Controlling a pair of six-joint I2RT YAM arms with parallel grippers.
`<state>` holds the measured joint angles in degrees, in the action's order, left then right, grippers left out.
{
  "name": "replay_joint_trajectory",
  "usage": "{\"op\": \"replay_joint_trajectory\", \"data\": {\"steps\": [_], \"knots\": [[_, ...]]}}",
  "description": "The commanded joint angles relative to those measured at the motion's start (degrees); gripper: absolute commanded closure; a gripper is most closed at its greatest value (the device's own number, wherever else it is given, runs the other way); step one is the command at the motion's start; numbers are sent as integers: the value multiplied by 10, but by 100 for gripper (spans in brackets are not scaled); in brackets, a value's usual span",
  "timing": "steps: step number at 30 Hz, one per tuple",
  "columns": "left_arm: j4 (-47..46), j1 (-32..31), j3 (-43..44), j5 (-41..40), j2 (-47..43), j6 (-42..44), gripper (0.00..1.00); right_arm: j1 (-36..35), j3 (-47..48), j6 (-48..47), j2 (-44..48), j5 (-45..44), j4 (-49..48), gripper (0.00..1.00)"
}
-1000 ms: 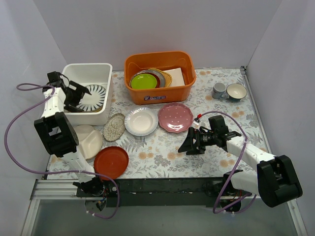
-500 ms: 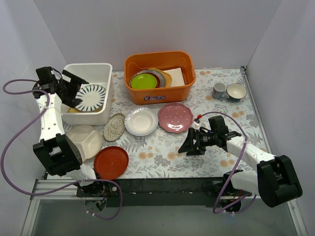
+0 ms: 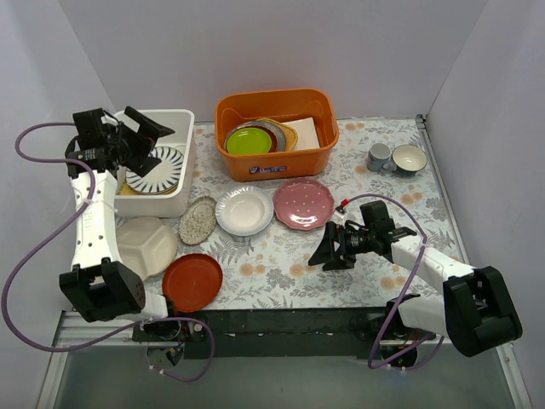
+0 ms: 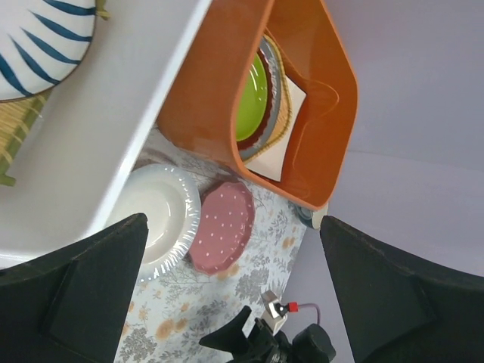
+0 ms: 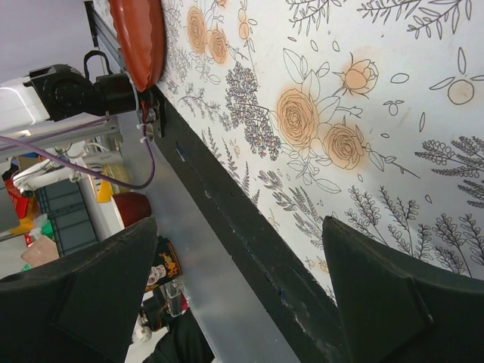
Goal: Place the plates into the plastic bin on the countertop
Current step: Place the plate in the plastic bin, then pick up the plate at the center of the board.
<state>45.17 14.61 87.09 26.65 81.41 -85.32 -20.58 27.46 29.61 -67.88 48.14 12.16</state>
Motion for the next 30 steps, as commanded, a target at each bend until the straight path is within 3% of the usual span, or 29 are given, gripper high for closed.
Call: {"op": "replay_joint_trajectory", "data": {"steps": [1, 9, 12, 16, 30], "knots": [[-10, -34, 7, 23, -56, 2, 2, 3, 15, -8, -4, 2, 5, 3], [-23, -122, -36, 16, -99, 4, 2, 3, 27, -8, 2, -31, 23, 3], [-27, -203, -52, -14, -116, 5, 2, 4, 32, -7, 5, -49, 33, 3], [-26, -266, -67, -48, -124, 9, 2, 10, 44, -4, 7, -67, 44, 3], [17, -453, -44, -190, -57, 3, 2, 89, 80, -18, 18, -115, 97, 2]]}}
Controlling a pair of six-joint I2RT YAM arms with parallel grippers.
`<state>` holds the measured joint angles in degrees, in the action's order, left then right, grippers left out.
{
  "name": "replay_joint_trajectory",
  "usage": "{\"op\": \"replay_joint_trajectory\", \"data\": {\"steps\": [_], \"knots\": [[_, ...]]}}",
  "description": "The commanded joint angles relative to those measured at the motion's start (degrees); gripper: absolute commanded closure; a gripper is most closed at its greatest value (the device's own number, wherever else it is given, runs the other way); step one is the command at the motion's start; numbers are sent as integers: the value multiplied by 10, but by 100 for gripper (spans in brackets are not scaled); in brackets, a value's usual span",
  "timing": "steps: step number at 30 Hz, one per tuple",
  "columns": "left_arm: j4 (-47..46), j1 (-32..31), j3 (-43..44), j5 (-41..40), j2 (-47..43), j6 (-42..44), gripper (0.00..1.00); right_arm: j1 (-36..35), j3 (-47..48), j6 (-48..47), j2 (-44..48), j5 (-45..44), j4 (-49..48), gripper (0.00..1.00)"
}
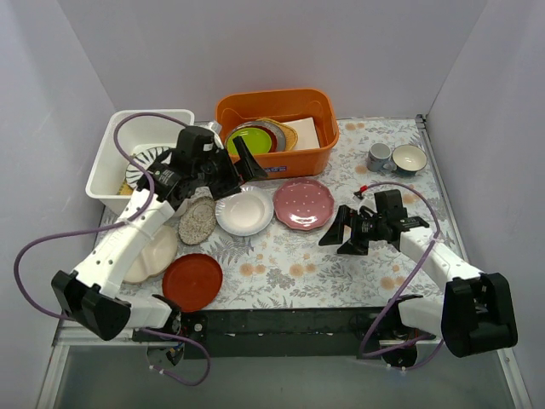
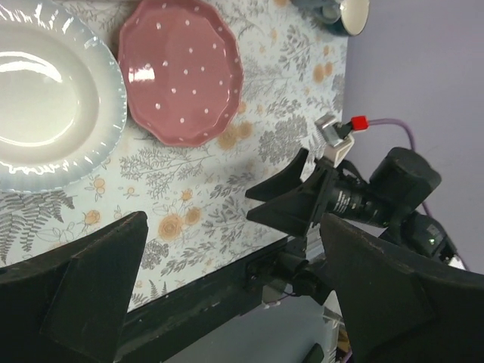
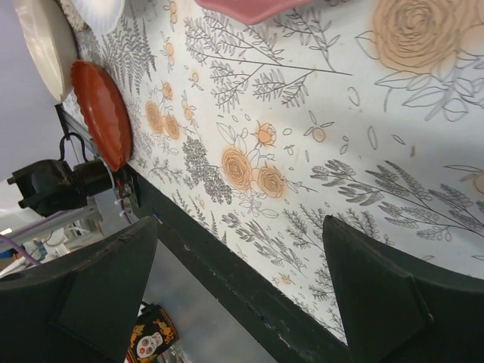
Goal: Place the plates into the plastic bin on the countertop
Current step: Pick up the plate at the center of the board.
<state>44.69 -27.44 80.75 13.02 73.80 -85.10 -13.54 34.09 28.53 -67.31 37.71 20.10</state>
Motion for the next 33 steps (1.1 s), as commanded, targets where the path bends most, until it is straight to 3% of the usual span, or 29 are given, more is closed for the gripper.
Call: {"op": "replay_joint_trajectory", "data": {"steps": [1, 11, 26, 27, 33], "knots": [[21, -39, 18, -65, 20, -2, 2, 28, 10, -4, 11, -11, 17, 3], [17, -96, 3, -97, 43, -22, 2, 71, -33, 61, -28, -4, -67, 10], [2, -140, -2, -101, 69, -43, 2, 91, 60, 101, -143, -79, -141, 19], [2, -142, -2, -100, 69, -44, 2, 91, 64, 100, -151, -84, -144, 26], [3, -145, -15, -99, 69, -51, 2, 91, 99, 99, -193, -117, -150, 37]]}}
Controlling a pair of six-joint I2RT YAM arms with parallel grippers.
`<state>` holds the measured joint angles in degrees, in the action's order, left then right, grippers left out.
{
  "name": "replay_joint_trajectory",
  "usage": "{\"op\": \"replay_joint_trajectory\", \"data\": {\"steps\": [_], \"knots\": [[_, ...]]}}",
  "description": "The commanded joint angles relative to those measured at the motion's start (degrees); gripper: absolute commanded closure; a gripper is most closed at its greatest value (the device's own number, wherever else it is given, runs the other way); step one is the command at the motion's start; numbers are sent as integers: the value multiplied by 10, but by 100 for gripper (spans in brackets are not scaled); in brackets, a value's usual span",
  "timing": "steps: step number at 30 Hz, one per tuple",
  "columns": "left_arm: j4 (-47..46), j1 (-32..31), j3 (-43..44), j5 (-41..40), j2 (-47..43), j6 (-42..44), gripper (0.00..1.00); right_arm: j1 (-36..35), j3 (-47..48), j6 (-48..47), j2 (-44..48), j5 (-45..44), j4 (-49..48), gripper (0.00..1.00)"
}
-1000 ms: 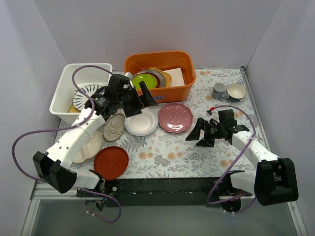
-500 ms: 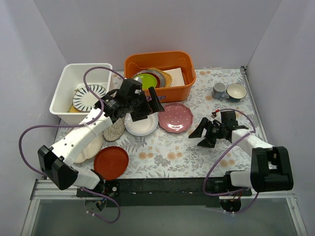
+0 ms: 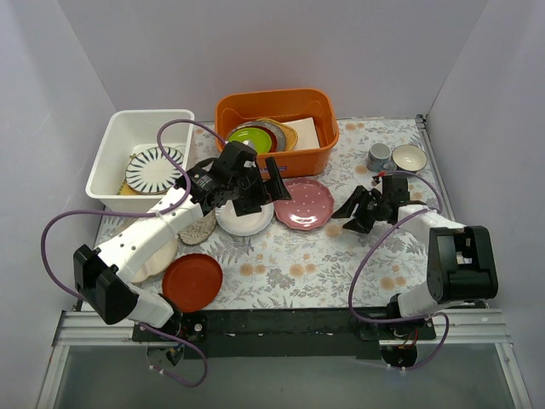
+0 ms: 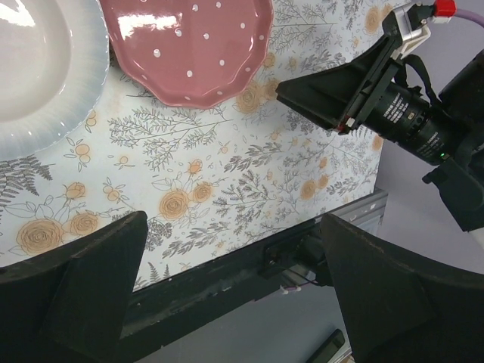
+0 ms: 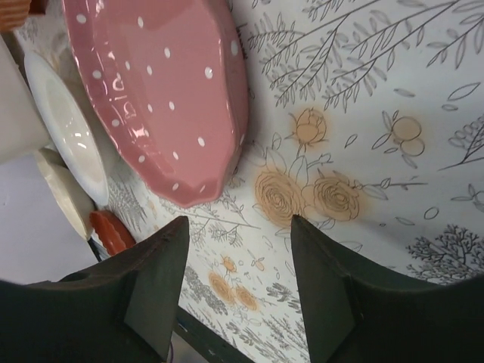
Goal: Place the plates into the plastic bin on the countertop
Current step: Pick up the plate at the center of the board.
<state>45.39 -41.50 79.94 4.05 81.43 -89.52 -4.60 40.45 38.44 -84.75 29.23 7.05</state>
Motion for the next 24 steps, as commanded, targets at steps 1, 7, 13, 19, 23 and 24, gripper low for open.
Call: {"op": "replay_joint_trajectory", "data": {"steps": [1, 7, 13, 19, 23, 24], "knots": [[-4, -4, -8, -10, -8, -6, 2, 2, 41, 0, -25, -34, -20, 37], [-3, -6, -15, -11, -13, -7, 2, 1, 68, 5, -70, -33, -36, 50], [-4, -6, -23, -9, -16, -9, 2, -6, 100, 2, -107, -22, -36, 52], [-8, -7, -28, -4, -17, -13, 2, -30, 138, -20, -139, -52, 4, 53], [-10, -7, -31, -5, -20, -13, 2, -66, 171, -49, -154, -116, 53, 55], [-10, -6, -31, -4, -20, -13, 2, -73, 189, -54, -158, -131, 66, 56]]}}
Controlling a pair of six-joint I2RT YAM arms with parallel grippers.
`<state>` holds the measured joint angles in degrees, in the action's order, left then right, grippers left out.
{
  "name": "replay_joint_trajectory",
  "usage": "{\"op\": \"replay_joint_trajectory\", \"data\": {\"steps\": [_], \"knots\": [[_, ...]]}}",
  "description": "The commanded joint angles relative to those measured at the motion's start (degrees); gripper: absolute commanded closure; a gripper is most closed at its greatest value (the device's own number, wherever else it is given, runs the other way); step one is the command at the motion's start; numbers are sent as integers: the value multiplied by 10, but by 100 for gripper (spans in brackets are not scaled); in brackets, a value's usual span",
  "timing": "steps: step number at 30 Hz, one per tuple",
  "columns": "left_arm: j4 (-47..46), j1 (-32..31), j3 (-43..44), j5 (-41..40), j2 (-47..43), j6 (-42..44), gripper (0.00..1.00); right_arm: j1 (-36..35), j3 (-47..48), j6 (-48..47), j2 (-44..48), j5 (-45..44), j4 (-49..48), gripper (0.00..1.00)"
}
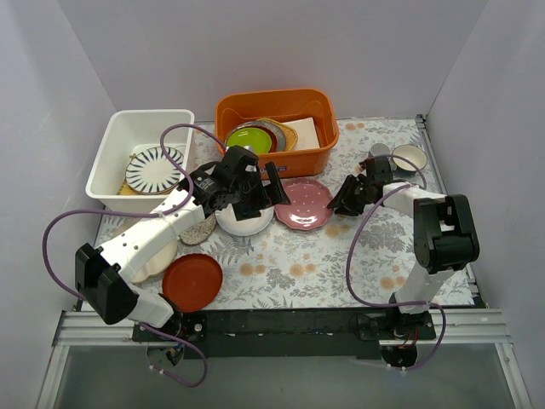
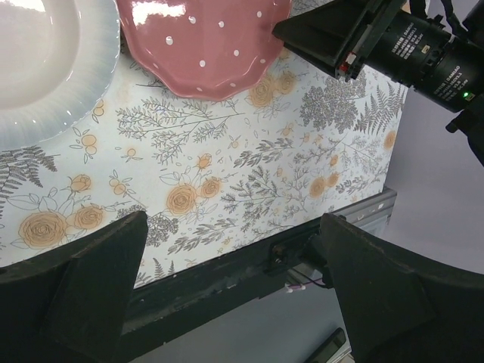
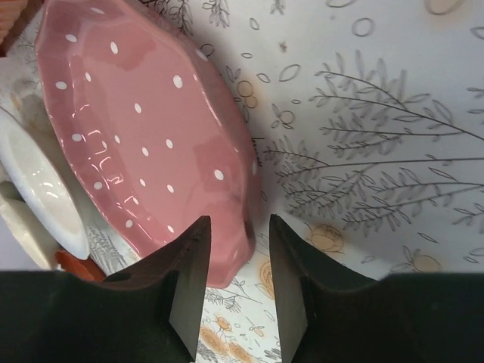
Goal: Place the plates into the plastic bin on the countertop
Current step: Pick up the plate at the center of the board.
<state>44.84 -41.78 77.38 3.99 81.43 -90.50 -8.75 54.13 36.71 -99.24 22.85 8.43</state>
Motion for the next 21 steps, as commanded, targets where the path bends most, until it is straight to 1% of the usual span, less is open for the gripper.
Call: {"op": "replay_joint_trajectory", "data": {"steps": [1, 2, 4, 8, 9, 11, 14, 15, 18, 21], "knots": [[-4, -3, -7, -3, -21, -3, 2, -39, 57, -43, -21, -82, 73, 57], [-5, -4, -7, -3, -21, -3, 2, -49, 63, -51, -24, -110, 82, 57], [-4, -4, -7, -3, -23, -4, 2, -57, 71, -59, -35, -131, 100, 60], [-5, -4, -14, -3, -29, -6, 2, -75, 78, -67, -48, -202, 128, 66], [-5, -4, -14, -3, -31, -6, 2, -76, 76, -67, -49, -207, 130, 69], [-5, -4, -18, -4, -32, -6, 2, -76, 69, -68, -54, -214, 128, 73], [-4, -4, -21, -3, -34, -8, 2, -76, 56, -71, -60, -214, 116, 80], [-5, -4, -21, -3, -36, -7, 2, -76, 50, -71, -59, -209, 108, 86], [-4, -4, -22, -4, -36, -8, 2, -75, 34, -73, -55, -191, 92, 99], [-4, -4, -22, -4, -36, -7, 2, -76, 26, -75, -48, -171, 81, 99]]}}
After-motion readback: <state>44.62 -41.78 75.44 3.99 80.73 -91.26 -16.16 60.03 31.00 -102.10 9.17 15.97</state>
